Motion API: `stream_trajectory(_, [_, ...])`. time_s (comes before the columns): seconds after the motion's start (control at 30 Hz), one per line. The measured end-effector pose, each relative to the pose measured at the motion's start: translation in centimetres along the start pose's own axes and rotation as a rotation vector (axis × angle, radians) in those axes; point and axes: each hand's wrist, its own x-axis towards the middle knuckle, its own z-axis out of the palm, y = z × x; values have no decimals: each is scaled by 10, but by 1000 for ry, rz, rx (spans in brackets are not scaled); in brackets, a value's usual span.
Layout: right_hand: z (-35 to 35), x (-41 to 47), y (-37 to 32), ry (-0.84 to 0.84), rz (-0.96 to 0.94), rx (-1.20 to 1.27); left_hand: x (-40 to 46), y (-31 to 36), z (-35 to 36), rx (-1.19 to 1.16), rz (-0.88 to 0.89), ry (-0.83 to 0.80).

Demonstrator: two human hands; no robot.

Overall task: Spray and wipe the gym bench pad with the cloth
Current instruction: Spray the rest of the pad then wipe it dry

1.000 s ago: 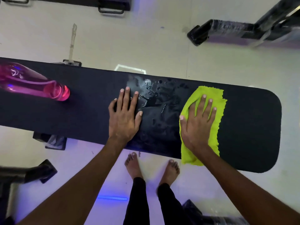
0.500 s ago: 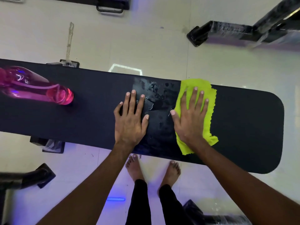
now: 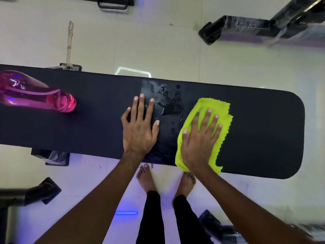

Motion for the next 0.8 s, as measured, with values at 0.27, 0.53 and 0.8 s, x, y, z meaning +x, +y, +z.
stream_trajectory(0.27, [-2, 34, 40, 15, -288, 41, 0, -3, 0, -2, 1, -1])
stream_trajectory(0.53, [12, -45, 9, 4, 130, 20, 0, 0, -4, 18, -9, -23])
stream_trajectory(0.8, [0, 5, 62, 14, -228, 58, 0, -3, -2, 14, 10, 0])
